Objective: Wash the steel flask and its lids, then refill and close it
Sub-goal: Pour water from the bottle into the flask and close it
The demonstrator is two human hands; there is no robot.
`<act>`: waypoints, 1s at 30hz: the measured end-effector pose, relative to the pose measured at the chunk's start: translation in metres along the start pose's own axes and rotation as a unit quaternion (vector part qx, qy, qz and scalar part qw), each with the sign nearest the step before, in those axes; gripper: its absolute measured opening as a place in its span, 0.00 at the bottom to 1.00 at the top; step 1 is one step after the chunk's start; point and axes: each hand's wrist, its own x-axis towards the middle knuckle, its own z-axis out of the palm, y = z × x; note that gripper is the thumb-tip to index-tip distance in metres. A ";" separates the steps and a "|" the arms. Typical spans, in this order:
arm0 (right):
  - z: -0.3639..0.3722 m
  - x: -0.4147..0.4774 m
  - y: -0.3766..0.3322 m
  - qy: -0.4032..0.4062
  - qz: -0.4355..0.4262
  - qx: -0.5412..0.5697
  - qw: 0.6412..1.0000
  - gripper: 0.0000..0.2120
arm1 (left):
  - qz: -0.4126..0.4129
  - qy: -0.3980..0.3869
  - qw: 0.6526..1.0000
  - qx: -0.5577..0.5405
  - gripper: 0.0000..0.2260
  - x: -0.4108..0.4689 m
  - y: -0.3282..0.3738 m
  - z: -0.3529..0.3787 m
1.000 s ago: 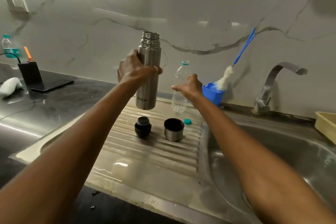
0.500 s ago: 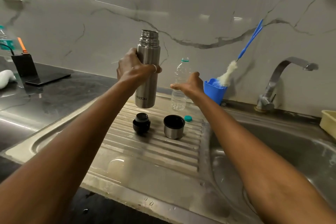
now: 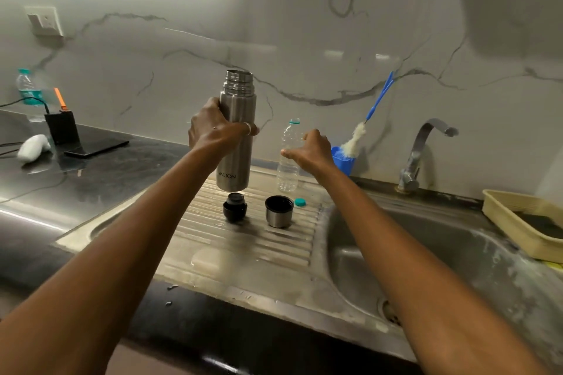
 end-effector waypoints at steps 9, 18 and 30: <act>0.016 -0.076 -0.054 -0.072 -0.079 -0.036 0.994 0.05 | 0.007 0.024 1.000 0.017 0.29 -0.032 0.010 -0.049; 0.077 -0.102 -0.054 -0.148 -0.074 -0.127 0.978 0.15 | -0.035 0.029 0.999 0.019 0.29 -0.038 -0.034 -0.065; 0.113 -0.103 -0.051 -0.094 -0.057 -0.139 0.984 0.12 | -0.046 0.031 0.998 0.016 0.29 -0.031 -0.069 -0.057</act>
